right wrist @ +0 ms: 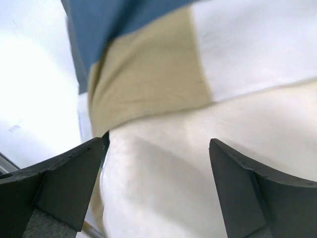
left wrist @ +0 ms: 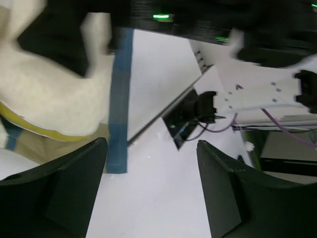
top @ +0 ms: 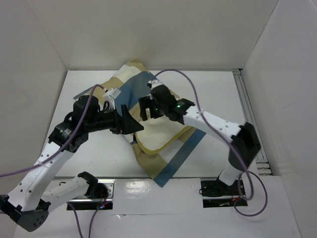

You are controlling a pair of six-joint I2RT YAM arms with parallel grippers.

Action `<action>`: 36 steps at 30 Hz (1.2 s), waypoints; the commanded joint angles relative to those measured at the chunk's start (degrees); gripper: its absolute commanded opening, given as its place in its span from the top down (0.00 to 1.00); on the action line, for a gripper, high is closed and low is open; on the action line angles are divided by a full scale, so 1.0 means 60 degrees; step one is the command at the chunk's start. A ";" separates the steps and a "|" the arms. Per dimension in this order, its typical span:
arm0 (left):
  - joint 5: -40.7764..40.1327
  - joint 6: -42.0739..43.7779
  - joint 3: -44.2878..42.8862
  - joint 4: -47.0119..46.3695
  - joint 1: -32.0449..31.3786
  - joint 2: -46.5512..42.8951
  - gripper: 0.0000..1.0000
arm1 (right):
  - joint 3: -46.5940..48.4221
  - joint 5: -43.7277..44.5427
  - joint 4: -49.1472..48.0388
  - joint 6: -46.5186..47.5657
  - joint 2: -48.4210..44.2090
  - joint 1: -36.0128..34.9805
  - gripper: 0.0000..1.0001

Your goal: Put the pillow into the pillowcase

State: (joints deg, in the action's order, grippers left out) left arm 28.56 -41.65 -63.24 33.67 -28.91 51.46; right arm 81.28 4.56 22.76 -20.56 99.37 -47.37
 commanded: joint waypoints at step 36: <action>-1.0338 0.0951 -0.4502 0.2883 -0.1584 0.8912 0.30 | -0.5429 -0.2075 0.0295 -0.1479 -0.4403 0.5347 0.01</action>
State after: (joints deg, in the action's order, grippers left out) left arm -27.44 -36.01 -87.02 48.90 -38.61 104.84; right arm 51.27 -3.88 24.84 -27.03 75.22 -15.64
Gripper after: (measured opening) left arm 0.709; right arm 0.991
